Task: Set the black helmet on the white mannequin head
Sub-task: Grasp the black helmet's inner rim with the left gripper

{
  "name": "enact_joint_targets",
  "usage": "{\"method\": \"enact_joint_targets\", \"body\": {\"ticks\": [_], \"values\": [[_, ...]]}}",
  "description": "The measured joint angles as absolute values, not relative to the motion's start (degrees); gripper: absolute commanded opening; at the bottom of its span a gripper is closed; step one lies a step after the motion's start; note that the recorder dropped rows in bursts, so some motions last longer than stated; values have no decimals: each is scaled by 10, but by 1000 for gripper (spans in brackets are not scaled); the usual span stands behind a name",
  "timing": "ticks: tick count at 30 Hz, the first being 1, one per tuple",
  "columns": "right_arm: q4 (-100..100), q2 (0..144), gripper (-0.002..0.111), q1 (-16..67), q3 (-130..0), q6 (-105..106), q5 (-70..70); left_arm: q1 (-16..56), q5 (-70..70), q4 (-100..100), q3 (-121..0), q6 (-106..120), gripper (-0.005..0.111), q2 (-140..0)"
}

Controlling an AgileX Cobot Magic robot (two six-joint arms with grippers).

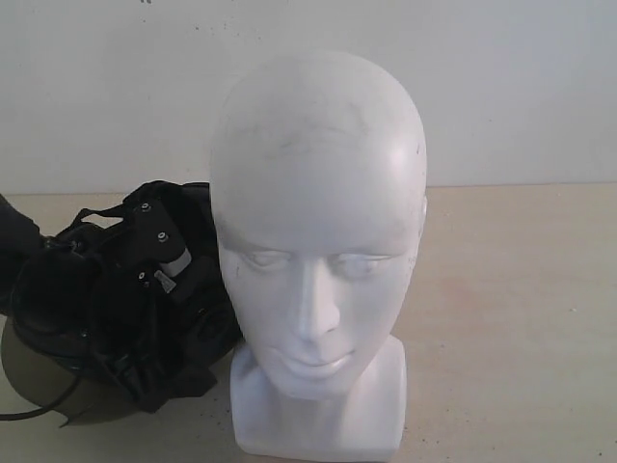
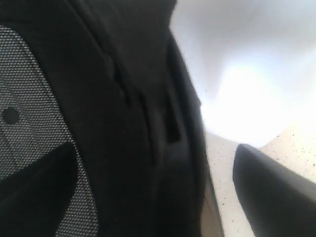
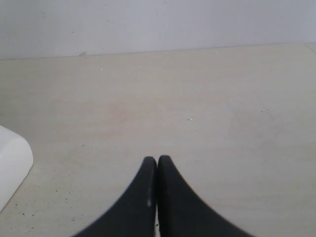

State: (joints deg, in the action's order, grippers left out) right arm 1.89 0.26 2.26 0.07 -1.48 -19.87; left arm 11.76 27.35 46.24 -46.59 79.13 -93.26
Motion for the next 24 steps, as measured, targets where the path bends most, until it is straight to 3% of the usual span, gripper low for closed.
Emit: {"method": "enact_joint_targets", "body": {"ticks": [2, 7, 9, 10, 18, 24], "values": [[19, 3, 0, 23, 1, -15, -199, 118, 273, 465, -466, 797, 70, -935], [19, 3, 0, 23, 1, -15, -199, 119, 263, 467, -466, 801, 36, -937], [19, 3, 0, 23, 1, -15, -199, 119, 255, 467, -466, 804, 19, -937], [19, 3, 0, 23, 1, -15, -199, 119, 253, 467, -466, 804, 5, -938], [19, 3, 0, 23, 1, -15, -202, 119, 248, 468, -468, 776, 4, -930], [20, 3, 0, 23, 1, -15, -202, 119, 276, 447, -468, 680, 4, -829]]}}
